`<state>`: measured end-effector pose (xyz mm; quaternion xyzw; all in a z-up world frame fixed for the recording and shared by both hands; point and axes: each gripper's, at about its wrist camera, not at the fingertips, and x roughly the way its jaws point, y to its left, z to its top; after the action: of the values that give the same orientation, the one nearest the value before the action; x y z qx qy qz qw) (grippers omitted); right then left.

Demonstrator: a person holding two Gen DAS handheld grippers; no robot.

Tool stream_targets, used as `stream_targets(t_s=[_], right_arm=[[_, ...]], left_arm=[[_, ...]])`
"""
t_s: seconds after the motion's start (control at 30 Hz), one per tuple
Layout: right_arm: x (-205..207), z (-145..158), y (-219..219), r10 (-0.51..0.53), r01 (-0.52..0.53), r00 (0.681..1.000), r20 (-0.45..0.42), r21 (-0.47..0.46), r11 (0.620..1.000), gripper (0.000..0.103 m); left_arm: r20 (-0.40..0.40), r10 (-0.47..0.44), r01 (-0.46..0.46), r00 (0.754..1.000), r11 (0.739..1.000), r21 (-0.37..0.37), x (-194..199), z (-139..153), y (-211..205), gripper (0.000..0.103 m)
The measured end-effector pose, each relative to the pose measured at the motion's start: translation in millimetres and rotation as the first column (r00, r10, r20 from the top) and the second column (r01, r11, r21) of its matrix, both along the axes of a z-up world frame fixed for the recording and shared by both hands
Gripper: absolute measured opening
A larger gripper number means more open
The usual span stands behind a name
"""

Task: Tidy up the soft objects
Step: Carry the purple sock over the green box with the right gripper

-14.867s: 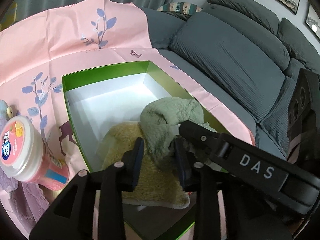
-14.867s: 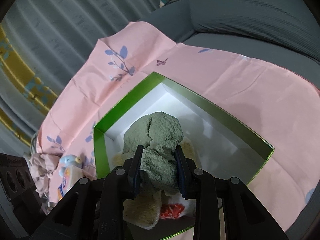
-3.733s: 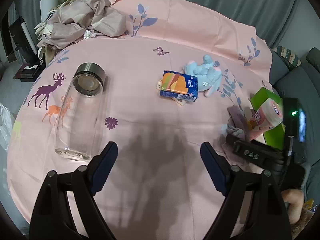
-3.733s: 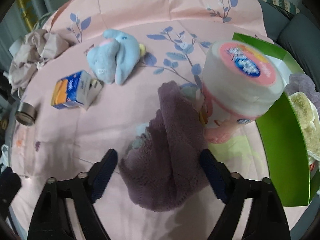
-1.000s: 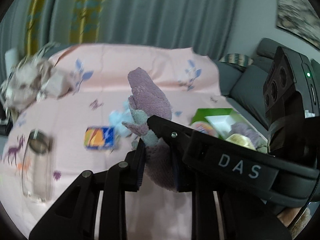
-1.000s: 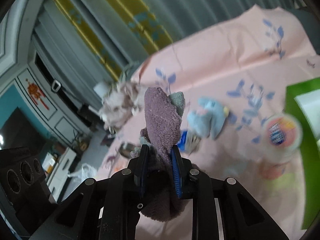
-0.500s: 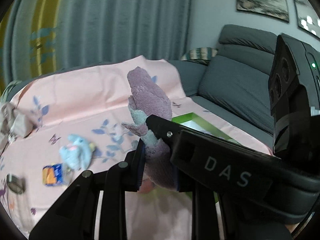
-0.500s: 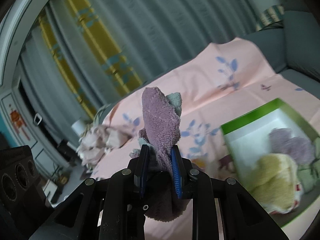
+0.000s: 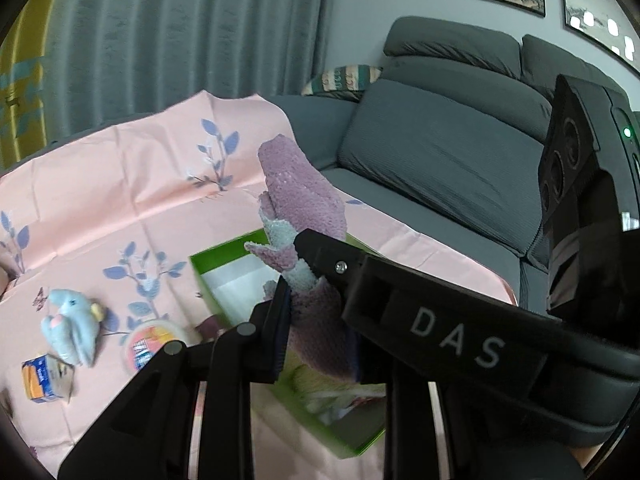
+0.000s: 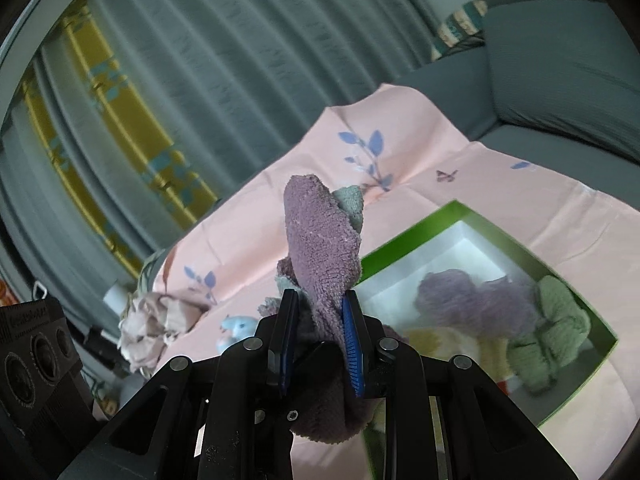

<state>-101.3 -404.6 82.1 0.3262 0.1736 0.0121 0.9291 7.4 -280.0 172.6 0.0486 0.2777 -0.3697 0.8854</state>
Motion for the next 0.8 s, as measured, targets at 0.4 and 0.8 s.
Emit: stream_targets(t_s=[0.4, 0.8], right_arm=[[11.0, -43.2, -40.4, -0.059, 0.079, 0.984, -0.170, 0.116, 0.990, 0.026], [24.7, -72.1, -56.4, -0.083, 0.137, 0.949, -0.303, 0.161, 0.977, 0.026]], left_arm=[[-0.165, -0.050, 0.058, 0.985, 0.998, 0.039, 19.9, -34.9, -39.3, 0.023], [-0.313, -0.041, 0.062, 0.949, 0.996, 0.059, 33.9, -62.1, -55.6, 0.023]])
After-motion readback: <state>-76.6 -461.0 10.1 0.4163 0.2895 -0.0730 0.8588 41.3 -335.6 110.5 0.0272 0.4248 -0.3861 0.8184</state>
